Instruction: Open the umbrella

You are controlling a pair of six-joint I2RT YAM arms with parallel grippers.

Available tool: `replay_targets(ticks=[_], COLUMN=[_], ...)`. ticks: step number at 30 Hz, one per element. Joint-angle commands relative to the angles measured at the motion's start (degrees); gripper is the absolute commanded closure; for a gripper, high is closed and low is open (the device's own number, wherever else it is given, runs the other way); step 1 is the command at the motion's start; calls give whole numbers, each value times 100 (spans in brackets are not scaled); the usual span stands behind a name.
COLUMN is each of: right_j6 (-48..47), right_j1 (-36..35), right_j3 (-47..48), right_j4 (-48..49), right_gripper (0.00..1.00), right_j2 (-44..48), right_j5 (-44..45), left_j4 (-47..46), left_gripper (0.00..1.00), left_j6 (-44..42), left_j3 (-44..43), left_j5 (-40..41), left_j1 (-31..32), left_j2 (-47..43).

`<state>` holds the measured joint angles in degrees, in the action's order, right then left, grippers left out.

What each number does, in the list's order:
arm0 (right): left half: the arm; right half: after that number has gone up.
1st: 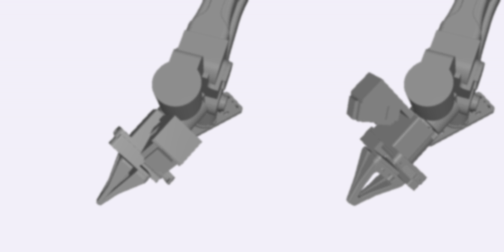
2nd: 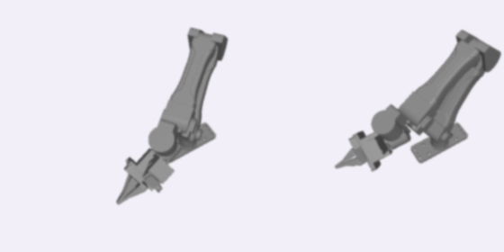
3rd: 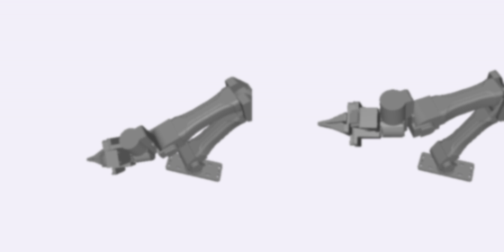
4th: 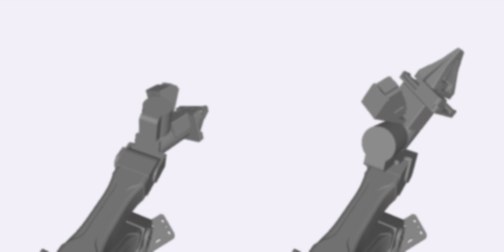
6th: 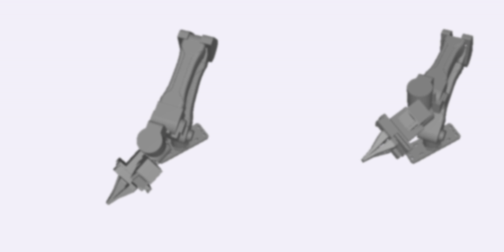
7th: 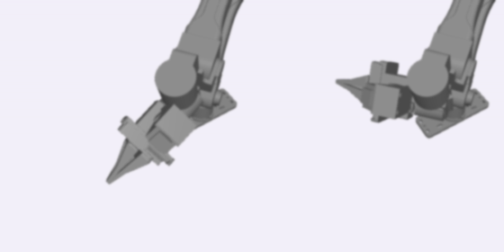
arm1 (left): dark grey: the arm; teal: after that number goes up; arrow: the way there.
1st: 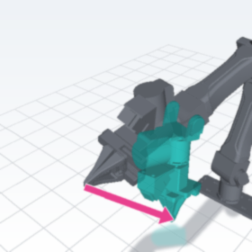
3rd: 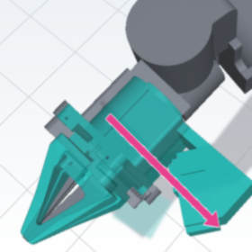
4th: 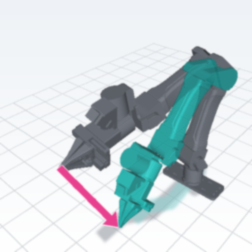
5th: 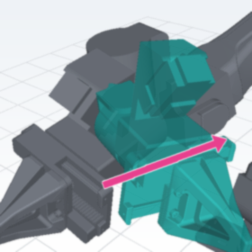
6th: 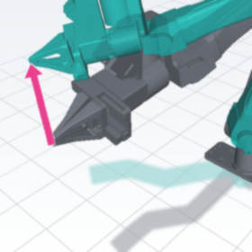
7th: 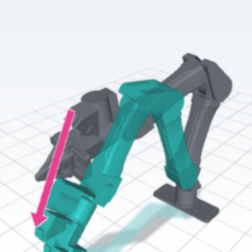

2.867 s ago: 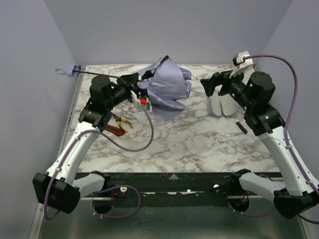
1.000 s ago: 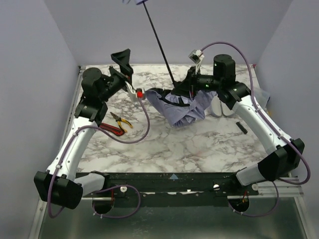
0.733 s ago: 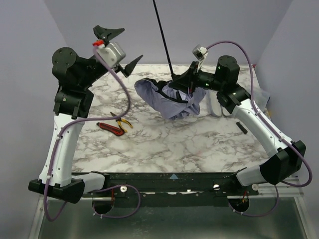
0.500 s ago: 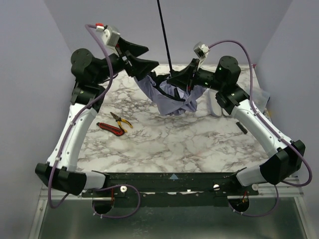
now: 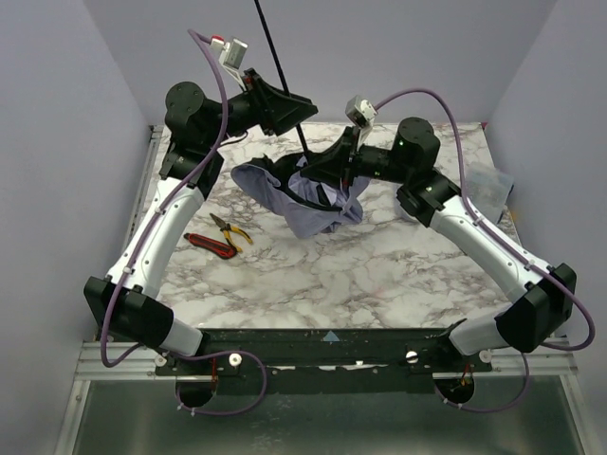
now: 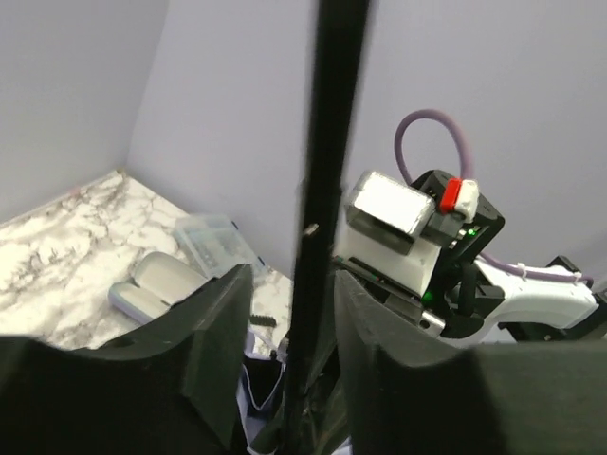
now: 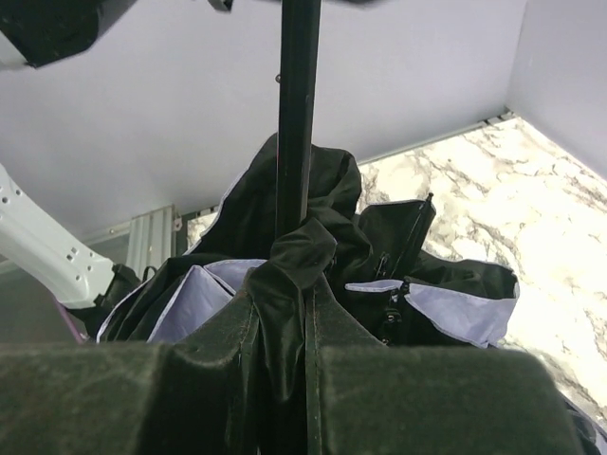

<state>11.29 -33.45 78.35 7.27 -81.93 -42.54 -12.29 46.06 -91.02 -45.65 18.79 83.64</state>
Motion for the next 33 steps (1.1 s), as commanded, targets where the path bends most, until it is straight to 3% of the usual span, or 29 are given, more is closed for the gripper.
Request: replay_targets(ticks=[1,3,4,5,7,9,11,16,19,25,27,30,32,33], right_j6=[-196,-225,-251,-253,-252,-247,-167,-183,-180,-102,-320,-619,-804,-837], right_j1=[-34,-39,-35,-39,-38,-37,-39,15,191,962,984,983,981,981], right_j3=[-115,-156,-187,-224,-242,-240,-249,-364,-383,-558,-604,-744,-785,-792], right_j4=[331,330,309,281,41,-384,-890,-1545,-1769,-1853,-1912,-1960,-2055,-2100], right_gripper=[100,100,100,92,54,23,2,0,0,5,15,30,38,41], right_j2=[209,251,298,343,452,583,748,1241,1440,1674,1770,1895,1902,1874], right_j5=[124,162,195,263,353,461,501,1341,2007,2080,1909,1490,1261,1167], left_j4=[-449,-456,-392,-313,-15,461,963,1492,1522,1576,1398,880,1197,1452], left_gripper=[68,95,100,100,100,100,100,100,100,100,100,100,100,100], left_j6=[257,245,192,46,-584,-1599,-2917,-5759,-6774,-6263,-5971,-5207,-5402,-5716], left_j3=[-220,-283,-317,-348,-487,-757,-950,-972,-619,383,381,-112,-748,-884], left_j5=[-193,-278,-295,-310,-285,-208,16,994,1222,109,240,695,857,477], left_j1=[29,29,24,20,-4,-15,-15,34,382,1531,1399,622,350,429], left_j2=[78,125,137,133,91,75,82,67,-99,-856,-823,-338,-3,14])
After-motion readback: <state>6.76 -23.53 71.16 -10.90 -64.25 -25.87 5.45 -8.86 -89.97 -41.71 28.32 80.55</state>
